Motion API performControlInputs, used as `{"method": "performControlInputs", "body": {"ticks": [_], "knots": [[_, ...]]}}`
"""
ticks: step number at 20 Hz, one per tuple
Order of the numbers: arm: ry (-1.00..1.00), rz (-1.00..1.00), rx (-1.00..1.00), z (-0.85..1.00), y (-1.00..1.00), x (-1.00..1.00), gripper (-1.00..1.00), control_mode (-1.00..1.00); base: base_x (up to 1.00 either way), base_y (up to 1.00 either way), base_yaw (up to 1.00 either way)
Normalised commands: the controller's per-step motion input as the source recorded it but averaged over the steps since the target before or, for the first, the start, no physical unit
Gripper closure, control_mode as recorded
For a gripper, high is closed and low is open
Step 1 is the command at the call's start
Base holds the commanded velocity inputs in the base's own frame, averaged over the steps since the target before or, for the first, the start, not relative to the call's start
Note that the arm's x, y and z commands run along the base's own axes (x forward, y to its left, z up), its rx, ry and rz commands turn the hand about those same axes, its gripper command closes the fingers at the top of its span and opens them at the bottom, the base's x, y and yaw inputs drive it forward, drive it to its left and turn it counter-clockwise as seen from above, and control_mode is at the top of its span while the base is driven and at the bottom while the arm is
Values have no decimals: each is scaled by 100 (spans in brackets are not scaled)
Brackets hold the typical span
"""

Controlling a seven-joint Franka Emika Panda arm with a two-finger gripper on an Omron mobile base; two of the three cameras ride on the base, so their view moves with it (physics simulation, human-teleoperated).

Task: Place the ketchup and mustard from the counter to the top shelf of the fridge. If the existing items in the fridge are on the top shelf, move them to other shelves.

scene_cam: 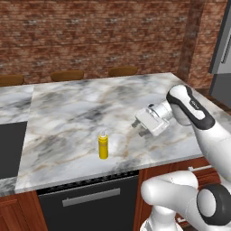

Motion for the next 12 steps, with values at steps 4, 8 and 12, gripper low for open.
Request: {"method": "performControlInputs", "body": {"ticks": [4, 8, 12], "knots": [[-2, 1, 30, -70, 0, -3, -100, -100, 0, 0, 0], [-4, 0, 28, -52, 0, 4, -100, -100, 0, 0, 0], [0, 0, 1, -10, 8, 28, -100, -100, 0, 0, 0]]}}
